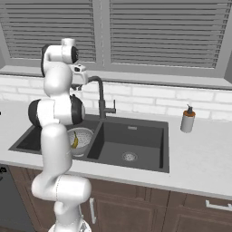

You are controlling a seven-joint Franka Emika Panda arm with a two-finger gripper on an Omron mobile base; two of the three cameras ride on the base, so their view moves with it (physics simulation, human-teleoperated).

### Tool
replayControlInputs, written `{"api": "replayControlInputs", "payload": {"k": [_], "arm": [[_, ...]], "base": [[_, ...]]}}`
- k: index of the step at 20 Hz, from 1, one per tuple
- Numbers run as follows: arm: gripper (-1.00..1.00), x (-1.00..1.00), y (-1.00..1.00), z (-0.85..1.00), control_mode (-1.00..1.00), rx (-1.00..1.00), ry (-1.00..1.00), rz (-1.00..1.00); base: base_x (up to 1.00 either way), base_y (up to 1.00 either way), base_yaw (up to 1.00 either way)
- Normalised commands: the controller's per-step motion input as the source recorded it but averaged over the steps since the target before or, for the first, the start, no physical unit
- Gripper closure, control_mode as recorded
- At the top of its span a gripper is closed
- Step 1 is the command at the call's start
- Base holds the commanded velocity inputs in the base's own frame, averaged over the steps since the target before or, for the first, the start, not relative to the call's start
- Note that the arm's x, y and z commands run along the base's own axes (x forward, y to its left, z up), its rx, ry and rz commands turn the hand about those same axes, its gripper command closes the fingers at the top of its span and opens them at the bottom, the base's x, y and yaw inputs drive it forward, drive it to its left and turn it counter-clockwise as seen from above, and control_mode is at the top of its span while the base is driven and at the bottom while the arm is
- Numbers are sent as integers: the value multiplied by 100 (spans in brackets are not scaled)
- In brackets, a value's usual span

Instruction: Put the colander in the sink, put the banana in the colander, and turn on the sink faucet and pour water over the colander.

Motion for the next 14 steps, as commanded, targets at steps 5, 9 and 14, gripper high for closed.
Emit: {"api": "replayControlInputs", "payload": {"k": [5,9,14], "arm": [[-100,26,28,-31,-100,0,0,0],[-100,23,28,-28,-100,0,0,0],[-100,15,25,-26,-100,0,0,0]], "base": [[0,0,0],[0,0,0],[0,0,0]]}}
